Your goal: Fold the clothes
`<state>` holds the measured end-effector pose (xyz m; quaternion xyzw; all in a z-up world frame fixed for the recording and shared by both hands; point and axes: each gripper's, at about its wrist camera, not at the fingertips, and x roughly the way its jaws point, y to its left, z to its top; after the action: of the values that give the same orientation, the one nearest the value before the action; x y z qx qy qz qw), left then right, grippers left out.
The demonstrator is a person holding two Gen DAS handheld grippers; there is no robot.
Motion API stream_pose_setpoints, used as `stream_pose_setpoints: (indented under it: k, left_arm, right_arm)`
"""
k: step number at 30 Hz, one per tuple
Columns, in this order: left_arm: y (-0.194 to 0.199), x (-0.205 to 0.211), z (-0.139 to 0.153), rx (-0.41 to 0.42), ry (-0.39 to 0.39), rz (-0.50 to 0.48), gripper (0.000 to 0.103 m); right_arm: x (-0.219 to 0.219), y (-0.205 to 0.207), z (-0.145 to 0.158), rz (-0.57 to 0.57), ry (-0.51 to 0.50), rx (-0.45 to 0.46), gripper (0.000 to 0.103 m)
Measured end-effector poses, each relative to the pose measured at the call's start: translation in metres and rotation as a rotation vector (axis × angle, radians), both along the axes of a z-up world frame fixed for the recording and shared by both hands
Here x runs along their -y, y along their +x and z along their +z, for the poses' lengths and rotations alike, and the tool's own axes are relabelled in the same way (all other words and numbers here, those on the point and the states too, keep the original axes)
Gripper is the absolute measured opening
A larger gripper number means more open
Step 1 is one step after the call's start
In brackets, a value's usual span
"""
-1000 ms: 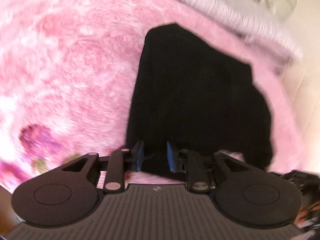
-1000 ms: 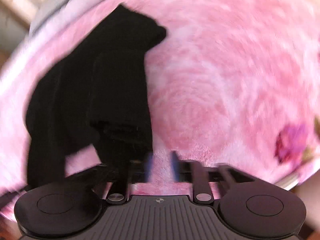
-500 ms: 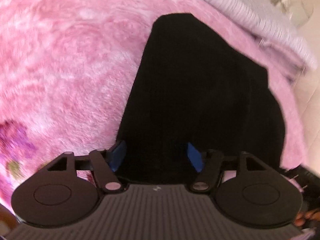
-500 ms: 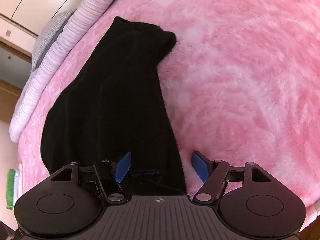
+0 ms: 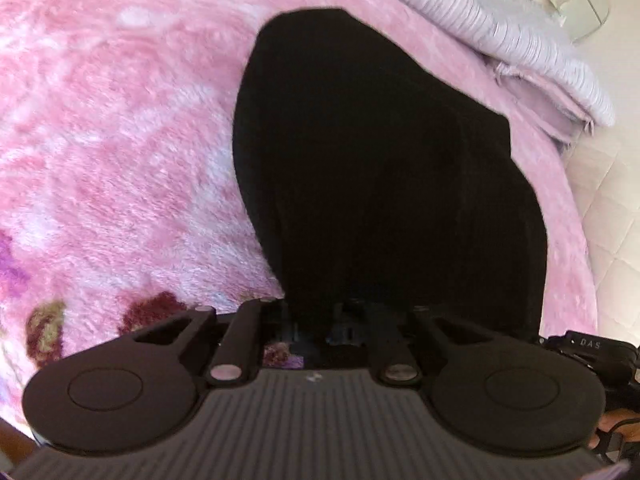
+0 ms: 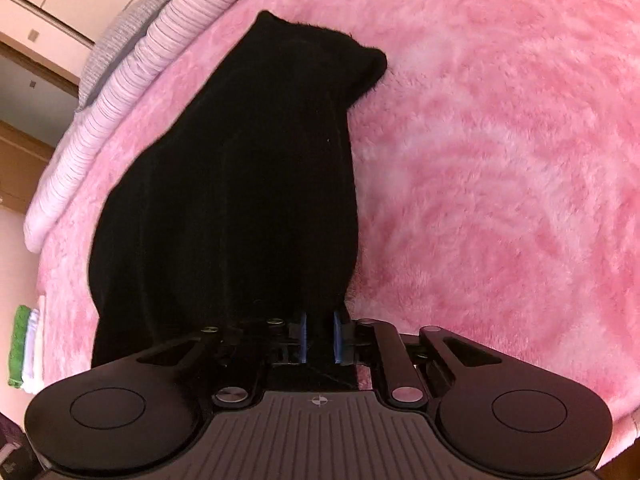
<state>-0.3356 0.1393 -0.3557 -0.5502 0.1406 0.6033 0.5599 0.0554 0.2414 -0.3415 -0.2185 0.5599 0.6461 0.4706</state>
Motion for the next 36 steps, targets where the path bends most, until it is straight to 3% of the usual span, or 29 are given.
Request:
stream_pose_setpoints:
  k: [5,8,10,12,14,18,20,21,24,26,28,30,34,36]
  left_arm:
    - [-0.012,-0.005,0.036,0.039,0.035,-0.011,0.007]
    - [-0.018,-0.03,0.075,0.01,0.124,-0.061,0.007]
    - [-0.025,-0.049,0.105,-0.011,0.197,-0.08,0.007]
    - [-0.032,-0.069,0.128,-0.037,0.232,-0.113,0.007]
    - [-0.034,-0.082,0.14,-0.051,0.226,-0.17,0.007]
    - [-0.034,-0.097,0.125,-0.049,0.138,-0.307,0.007]
    - [-0.028,-0.096,0.106,-0.031,0.096,-0.351,0.007]
    - [-0.032,-0.096,0.099,-0.005,0.075,-0.356,0.007]
    - [-0.046,-0.108,0.082,0.061,0.029,-0.371,0.007]
    - [-0.061,-0.134,0.09,0.08,0.068,-0.38,0.007]
    - [-0.078,-0.166,0.104,0.095,0.132,-0.38,0.007]
    - [-0.105,-0.208,0.123,0.081,0.228,-0.33,0.007]
    - [-0.193,-0.264,0.143,0.103,0.336,-0.05,0.007]
    - [-0.244,-0.26,0.134,0.074,0.312,0.116,0.008]
  right_arm:
    - [-0.008,-0.003,0.036,0.05,-0.005,0.029,0.009]
    - [-0.028,-0.015,0.077,0.079,0.108,0.015,0.009]
    - [-0.04,-0.02,0.114,0.026,0.267,-0.058,0.009]
    - [-0.054,-0.026,0.139,-0.028,0.339,-0.052,0.01]
    - [-0.064,-0.027,0.143,-0.065,0.306,-0.047,0.012]
    - [-0.047,0.004,0.103,-0.285,0.066,0.016,0.019]
    - [-0.039,0.019,0.083,-0.394,-0.055,0.047,0.037]
    - [-0.035,0.027,0.073,-0.45,-0.117,0.062,0.039]
    - [-0.002,0.062,0.038,-0.753,-0.344,0.053,0.044]
    - [0.022,0.064,0.04,-0.883,-0.336,0.031,0.044]
    - [0.032,0.052,0.051,-0.906,-0.292,0.046,0.044]
    - [0.033,0.028,0.064,-0.902,-0.249,0.065,0.044]
    - [0.03,-0.022,0.08,-0.865,-0.182,0.038,0.044]
    - [0.028,-0.05,0.082,-0.826,-0.169,0.005,0.044]
